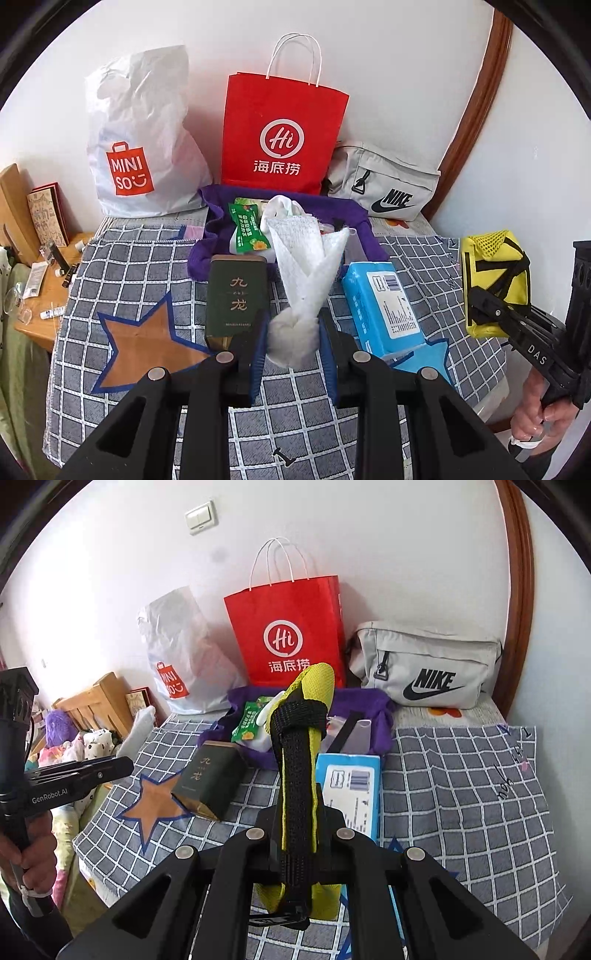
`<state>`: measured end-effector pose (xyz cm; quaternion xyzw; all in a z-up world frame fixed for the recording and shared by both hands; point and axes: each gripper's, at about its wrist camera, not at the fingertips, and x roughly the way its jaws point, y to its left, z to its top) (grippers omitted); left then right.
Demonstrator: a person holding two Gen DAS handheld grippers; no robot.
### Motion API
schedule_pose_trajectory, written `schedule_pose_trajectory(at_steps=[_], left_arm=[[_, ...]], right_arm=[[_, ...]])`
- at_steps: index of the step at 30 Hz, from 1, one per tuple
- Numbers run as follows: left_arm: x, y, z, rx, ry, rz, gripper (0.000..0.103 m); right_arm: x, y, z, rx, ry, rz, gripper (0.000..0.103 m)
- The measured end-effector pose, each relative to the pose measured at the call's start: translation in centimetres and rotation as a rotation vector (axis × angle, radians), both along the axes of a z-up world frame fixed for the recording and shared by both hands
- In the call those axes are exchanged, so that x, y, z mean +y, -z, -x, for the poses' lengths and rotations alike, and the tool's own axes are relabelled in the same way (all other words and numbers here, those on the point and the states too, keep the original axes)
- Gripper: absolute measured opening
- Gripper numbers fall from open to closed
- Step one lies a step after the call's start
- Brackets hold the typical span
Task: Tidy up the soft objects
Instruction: 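Carry the tissue with the left tool while the right tool carries the pouch to the towel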
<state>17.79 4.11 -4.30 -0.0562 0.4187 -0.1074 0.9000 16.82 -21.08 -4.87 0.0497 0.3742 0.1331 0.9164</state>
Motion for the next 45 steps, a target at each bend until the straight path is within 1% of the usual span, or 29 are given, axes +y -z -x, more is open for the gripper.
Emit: schedule_pose_trajectory(at_steps=[11, 22, 26, 29, 33, 41, 45], left_arm=[[0.0, -0.6, -1.5, -0.006, 0.007, 0.007, 0.025], [-0.3, -0.5, -4.0, 0.018, 0.003, 0.019, 0.025], [-0.6, -0.4, -5.4, 0.03, -0.002, 0.042, 0.025], [-1.0, -0.2, -6.2, 0.034, 0.004, 0.036, 0.025], [-1.4, 0.6, -7.8, 0.05, 0.01, 0.041, 0.025], [-1.4, 2.6, -11.0, 0.072, 0.027, 0.088, 0.025], [-1.3, 3.4, -12.3, 0.082, 0.026, 0.088, 0.025]], right_arm=[[0.9, -0.9, -1.7, -0.017, -0.006, 0.004, 0.008], [1.8, -0.8, -4.1, -0.017, -0.03, 0.008, 0.008], [2.0, -0.7, -5.2, -0.018, -0.039, 0.0, 0.008], [2.0, -0.4, -6.3, -0.013, -0.039, -0.007, 0.008], [1.7, 0.3, -7.8, -0.001, -0.033, -0.005, 0.008], [1.4, 3.3, -11.8, 0.059, -0.007, -0.016, 0.008], [1.8, 4.4, -13.5, 0.076, -0.013, -0.009, 0.008]])
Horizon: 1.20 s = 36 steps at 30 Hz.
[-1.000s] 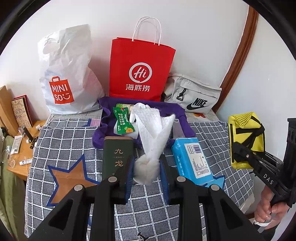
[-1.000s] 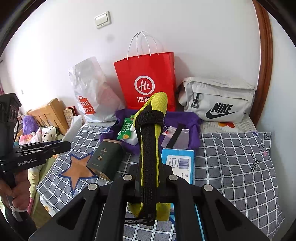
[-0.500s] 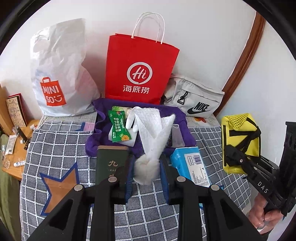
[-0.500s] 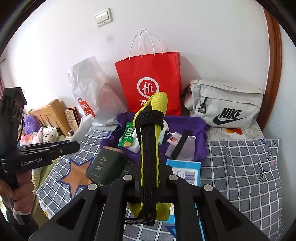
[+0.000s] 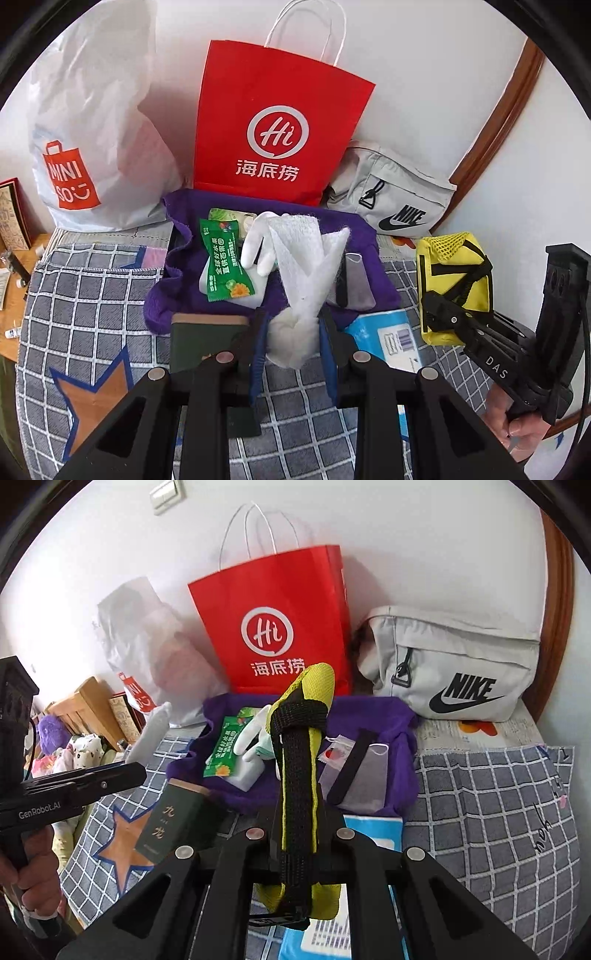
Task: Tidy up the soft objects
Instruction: 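Carry the tissue with the left tool while the right tool carries the pouch to the towel, then lower and release the tissue with the left tool while the right tool releases the pouch on the towel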
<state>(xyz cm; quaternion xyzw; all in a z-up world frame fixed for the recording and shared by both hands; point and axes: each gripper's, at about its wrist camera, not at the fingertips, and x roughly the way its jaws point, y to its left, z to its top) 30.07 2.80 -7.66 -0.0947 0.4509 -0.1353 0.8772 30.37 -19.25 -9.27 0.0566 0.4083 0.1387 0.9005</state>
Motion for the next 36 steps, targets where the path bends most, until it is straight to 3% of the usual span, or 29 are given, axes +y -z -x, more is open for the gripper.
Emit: schedule_pose_trajectory(at_steps=[17, 22, 27, 36], left_arm=[[1.4, 2.5, -5.7, 0.047, -0.041, 0.066, 0.025], [1.3, 2.9, -7.3, 0.048, -0.061, 0.042, 0.025], [1.1, 4.4, -9.0, 0.071, -0.069, 0.026, 0.026], [1.4, 6.8, -11.6, 0.091, -0.094, -0.014, 0.026]], right_arm=[[2.0, 1.5, -6.9, 0.022, -0.026, -0.009, 0.008], [2.6, 2.0, -8.8, 0.026, -0.053, 0.012, 0.008], [2.1, 3.7, -10.2, 0.08, -0.087, -0.039, 0.009], [2.9, 8.8, -12.7, 0.229, -0.133, -0.005, 0.009]])
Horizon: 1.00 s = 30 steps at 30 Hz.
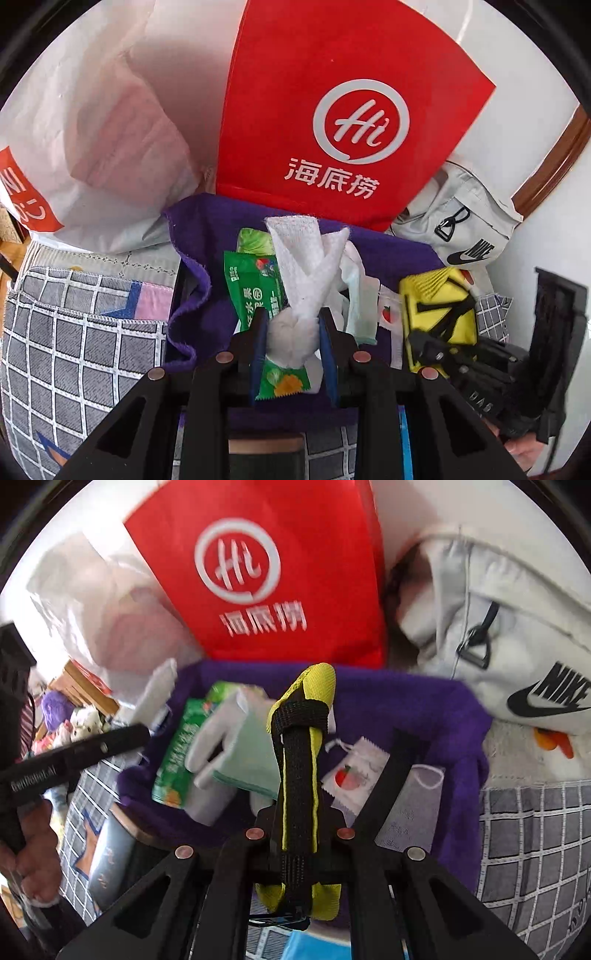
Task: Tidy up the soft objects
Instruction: 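Lower and release the tissue with the left tool while the right tool releases the pouch on the towel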
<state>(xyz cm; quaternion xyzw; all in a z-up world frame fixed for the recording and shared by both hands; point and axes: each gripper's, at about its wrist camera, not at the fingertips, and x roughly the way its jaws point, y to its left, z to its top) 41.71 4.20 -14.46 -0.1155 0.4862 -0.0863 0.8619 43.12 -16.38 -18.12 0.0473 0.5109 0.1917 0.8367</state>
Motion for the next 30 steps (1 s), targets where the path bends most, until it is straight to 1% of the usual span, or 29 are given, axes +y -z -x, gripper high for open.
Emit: schedule_pose_trajectory(at_steps=[3, 6, 8, 11, 12, 14, 17, 18, 20, 23, 24, 25, 28, 30], left_arm=[[0.1, 0.6, -0.2, 0.018, 0.012, 0.009, 0.026], [0.3, 1.2, -0.5, 0.036, 0.012, 0.026, 0.026], [0.3, 1.4, -0.6, 0.044, 0.011, 0.03, 0.026], [0.2, 2.0, -0.8, 0.054, 0.02, 0.037, 0.026], [0.0, 2.2, -0.9, 0.058, 0.026, 0.037, 0.026], [-0.3, 2.7, -1.1, 0.074, 0.034, 0.043, 0.026], [-0.6, 3.2, -1.2, 0.086, 0.046, 0.05, 0.026], [-0.6, 3.3, -1.3, 0.089, 0.045, 0.051, 0.026], [-0.7, 3.4, -1.4, 0.089, 0.046, 0.054, 0.026], [-0.9, 3.4, -1.5, 0.103, 0.048, 0.06, 0.031], [-0.8, 3.4, -1.5, 0.107, 0.049, 0.062, 0.036], [-0.8, 3.3, -1.6, 0.109, 0.049, 0.061, 0.044], [-1.0, 2.8, -1.4, 0.097, 0.044, 0.044, 0.052], [-1.1, 2.3, -1.2, 0.09, 0.039, 0.031, 0.056]], right_arm=[[0.5, 1.1, -0.2, 0.045, -0.048, -0.026, 0.009], [0.8, 1.6, -0.4, 0.07, -0.065, -0.041, 0.009], [0.8, 2.1, -0.5, 0.086, -0.072, -0.032, 0.012], [0.6, 2.5, -0.9, 0.104, -0.055, -0.019, 0.012], [0.6, 2.6, -0.9, 0.106, -0.049, -0.001, 0.016], [0.5, 2.4, -0.9, 0.083, -0.036, 0.044, 0.032], [0.3, 1.5, -0.6, 0.037, -0.03, 0.077, 0.046], [0.2, 1.2, -0.5, 0.024, -0.027, 0.075, 0.048], [-0.3, 0.7, -0.3, 0.005, -0.02, 0.073, 0.055], [-0.9, -0.1, -0.2, -0.034, 0.002, 0.093, 0.063], [-1.0, -0.4, -0.1, -0.047, 0.012, 0.105, 0.063], [-1.2, -0.7, -0.1, -0.061, 0.024, 0.114, 0.063], [-1.8, -1.4, 0.0, -0.089, 0.047, 0.122, 0.064], [-1.7, -1.9, 0.3, -0.105, 0.059, 0.148, 0.066]])
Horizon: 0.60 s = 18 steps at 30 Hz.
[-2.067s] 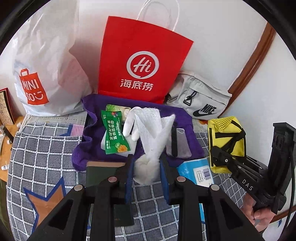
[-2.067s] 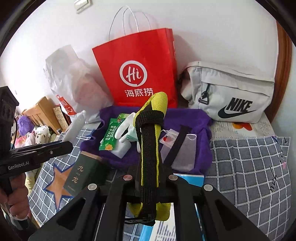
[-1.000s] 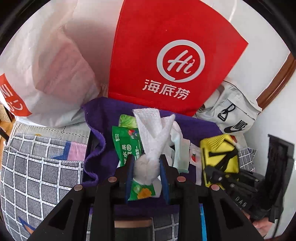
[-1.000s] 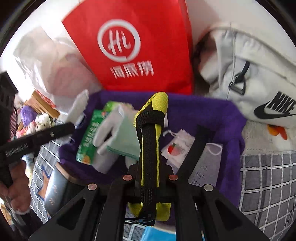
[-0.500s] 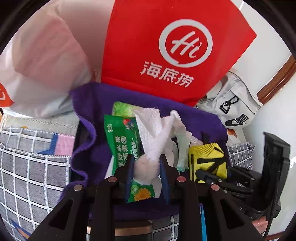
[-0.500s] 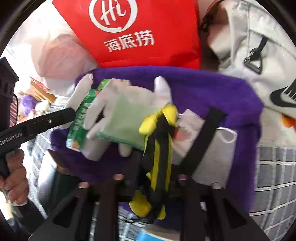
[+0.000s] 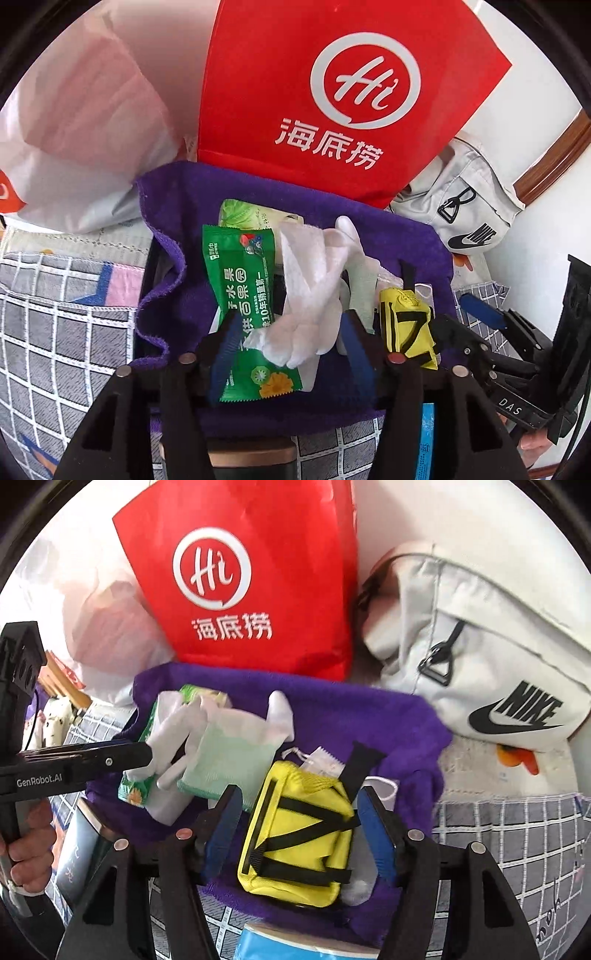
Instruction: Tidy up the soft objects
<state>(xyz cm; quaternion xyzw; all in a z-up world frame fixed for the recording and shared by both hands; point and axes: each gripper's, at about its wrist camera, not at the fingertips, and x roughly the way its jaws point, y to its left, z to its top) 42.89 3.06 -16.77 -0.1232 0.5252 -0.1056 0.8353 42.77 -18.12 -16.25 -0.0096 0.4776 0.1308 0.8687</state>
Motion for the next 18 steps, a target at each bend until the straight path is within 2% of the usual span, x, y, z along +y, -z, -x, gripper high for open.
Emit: schedule_pose_trajectory(at_steps=[3, 6, 8, 10, 14, 18], left_arm=[[0.0, -0.9, 0.5, -0.008, -0.009, -0.013, 0.058], [-0.2, -2.2, 1.8, -0.029, -0.009, -0.031, 0.064], [-0.4, -3.1, 2.9, -0.038, -0.006, -0.043, 0.064], [-0.5, -4.1, 4.2, -0.048, -0.002, -0.056, 0.064], [-0.9, -6.3, 7.6, -0.084, 0.008, -0.09, 0.064], [-1.3, -8.3, 11.3, -0.109, 0.021, -0.087, 0.064]], right_arm=[[0.0, -0.9, 0.7, -0.027, 0.023, 0.05, 0.066], [-0.6, -2.4, 1.7, -0.062, 0.05, 0.03, 0.068], [-0.9, -3.3, 2.5, -0.095, 0.086, 0.045, 0.075], [-0.9, -3.9, 3.4, -0.109, 0.097, 0.073, 0.075], [-0.8, -5.1, 6.1, -0.098, 0.091, 0.037, 0.075], [-0.4, -6.1, 9.7, -0.086, 0.091, 0.016, 0.075]])
